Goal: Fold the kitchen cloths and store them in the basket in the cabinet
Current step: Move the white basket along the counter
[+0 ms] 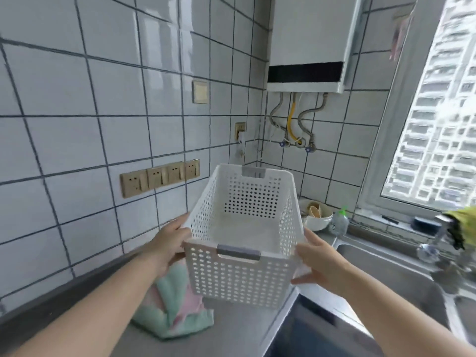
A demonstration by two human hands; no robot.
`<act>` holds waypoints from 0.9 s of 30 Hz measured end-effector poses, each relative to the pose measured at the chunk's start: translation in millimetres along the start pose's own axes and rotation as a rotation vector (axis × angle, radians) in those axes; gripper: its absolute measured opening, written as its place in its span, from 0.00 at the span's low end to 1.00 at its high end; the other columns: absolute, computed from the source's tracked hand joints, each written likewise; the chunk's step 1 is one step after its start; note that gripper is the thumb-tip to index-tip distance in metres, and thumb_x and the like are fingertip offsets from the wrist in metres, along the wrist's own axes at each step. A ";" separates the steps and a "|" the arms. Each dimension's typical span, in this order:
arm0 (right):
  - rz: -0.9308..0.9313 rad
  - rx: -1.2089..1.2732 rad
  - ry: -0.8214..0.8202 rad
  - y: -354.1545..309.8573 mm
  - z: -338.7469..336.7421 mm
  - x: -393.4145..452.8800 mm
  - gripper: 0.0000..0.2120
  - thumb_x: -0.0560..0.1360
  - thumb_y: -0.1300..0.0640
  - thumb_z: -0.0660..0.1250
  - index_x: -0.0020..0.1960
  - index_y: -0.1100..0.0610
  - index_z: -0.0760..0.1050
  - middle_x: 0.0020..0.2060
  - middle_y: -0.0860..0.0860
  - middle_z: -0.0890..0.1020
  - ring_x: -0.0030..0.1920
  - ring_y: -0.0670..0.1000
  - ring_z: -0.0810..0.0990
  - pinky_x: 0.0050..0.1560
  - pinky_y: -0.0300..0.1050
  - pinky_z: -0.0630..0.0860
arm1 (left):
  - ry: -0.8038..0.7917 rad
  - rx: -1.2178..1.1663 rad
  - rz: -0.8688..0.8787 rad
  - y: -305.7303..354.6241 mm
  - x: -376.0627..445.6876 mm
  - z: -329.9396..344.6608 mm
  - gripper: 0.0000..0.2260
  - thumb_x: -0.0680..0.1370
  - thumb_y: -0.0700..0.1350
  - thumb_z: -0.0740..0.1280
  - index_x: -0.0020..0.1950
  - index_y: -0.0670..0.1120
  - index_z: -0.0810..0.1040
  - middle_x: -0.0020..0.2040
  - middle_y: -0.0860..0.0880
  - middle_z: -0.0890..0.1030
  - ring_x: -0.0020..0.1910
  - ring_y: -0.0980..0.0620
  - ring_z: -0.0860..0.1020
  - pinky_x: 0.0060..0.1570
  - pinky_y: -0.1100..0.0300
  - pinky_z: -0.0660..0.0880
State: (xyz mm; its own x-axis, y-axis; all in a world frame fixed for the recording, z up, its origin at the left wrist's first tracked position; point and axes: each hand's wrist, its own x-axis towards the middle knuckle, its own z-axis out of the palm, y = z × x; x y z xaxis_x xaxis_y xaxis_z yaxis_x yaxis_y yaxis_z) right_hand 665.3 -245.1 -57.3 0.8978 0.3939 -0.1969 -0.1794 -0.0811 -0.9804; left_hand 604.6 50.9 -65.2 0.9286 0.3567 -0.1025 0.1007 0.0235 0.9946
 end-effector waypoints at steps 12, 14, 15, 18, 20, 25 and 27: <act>0.070 0.029 -0.218 44.4 142.4 -87.4 0.29 0.75 0.71 0.57 0.61 0.39 0.73 0.54 0.52 0.82 0.48 0.55 0.80 0.43 0.59 0.81 | 0.238 0.013 -0.004 -37.5 -193.4 -125.4 0.26 0.74 0.33 0.55 0.51 0.63 0.78 0.48 0.53 0.83 0.42 0.50 0.77 0.37 0.60 0.69; 0.096 0.024 -0.241 57.4 172.3 -96.1 0.28 0.74 0.71 0.56 0.61 0.40 0.74 0.54 0.52 0.82 0.46 0.55 0.80 0.42 0.58 0.81 | 0.266 -0.003 -0.004 -50.4 -221.9 -149.5 0.26 0.74 0.32 0.55 0.57 0.61 0.76 0.47 0.56 0.83 0.42 0.52 0.79 0.34 0.64 0.70; 0.105 0.017 -0.257 63.8 187.9 -100.0 0.28 0.74 0.71 0.56 0.60 0.40 0.74 0.53 0.51 0.82 0.45 0.54 0.80 0.42 0.58 0.81 | 0.285 -0.008 -0.011 -57.7 -236.9 -162.6 0.26 0.74 0.32 0.55 0.59 0.61 0.75 0.48 0.57 0.83 0.42 0.54 0.79 0.32 0.66 0.71; 0.136 -0.003 -0.289 80.8 226.3 -111.1 0.28 0.74 0.70 0.55 0.60 0.40 0.74 0.50 0.52 0.82 0.48 0.55 0.79 0.46 0.64 0.80 | 0.322 -0.023 -0.044 -81.0 -276.9 -194.4 0.27 0.75 0.34 0.56 0.63 0.64 0.72 0.51 0.61 0.81 0.47 0.57 0.80 0.34 0.66 0.73; 0.169 -0.004 -0.292 92.9 257.0 -121.1 0.29 0.73 0.71 0.54 0.57 0.40 0.76 0.52 0.53 0.80 0.49 0.57 0.77 0.46 0.67 0.78 | 0.340 -0.051 -0.075 -94.9 -304.1 -217.6 0.27 0.75 0.34 0.57 0.66 0.63 0.69 0.54 0.60 0.81 0.50 0.55 0.80 0.40 0.62 0.72; 0.214 -0.007 -0.227 111.7 300.9 -141.2 0.27 0.73 0.71 0.52 0.52 0.42 0.78 0.49 0.54 0.80 0.45 0.56 0.76 0.44 0.65 0.79 | 0.360 -0.068 -0.088 -122.7 -341.2 -242.6 0.25 0.76 0.33 0.56 0.63 0.62 0.71 0.54 0.57 0.81 0.53 0.53 0.79 0.46 0.59 0.73; 0.214 0.001 -0.127 113.8 319.8 -148.8 0.22 0.73 0.71 0.53 0.46 0.47 0.78 0.45 0.54 0.77 0.44 0.55 0.74 0.50 0.67 0.76 | 0.382 -0.097 -0.095 -133.4 -350.2 -247.0 0.24 0.76 0.34 0.57 0.63 0.60 0.72 0.54 0.56 0.82 0.55 0.51 0.79 0.50 0.57 0.74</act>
State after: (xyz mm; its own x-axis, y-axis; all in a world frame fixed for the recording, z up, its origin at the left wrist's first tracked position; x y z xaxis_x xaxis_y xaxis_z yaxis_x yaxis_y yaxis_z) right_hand 382.7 -20.1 -140.2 0.7819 0.4795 -0.3984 -0.3602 -0.1741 -0.9165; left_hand 177.7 153.5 -158.5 0.7151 0.6698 -0.2000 0.1291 0.1546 0.9795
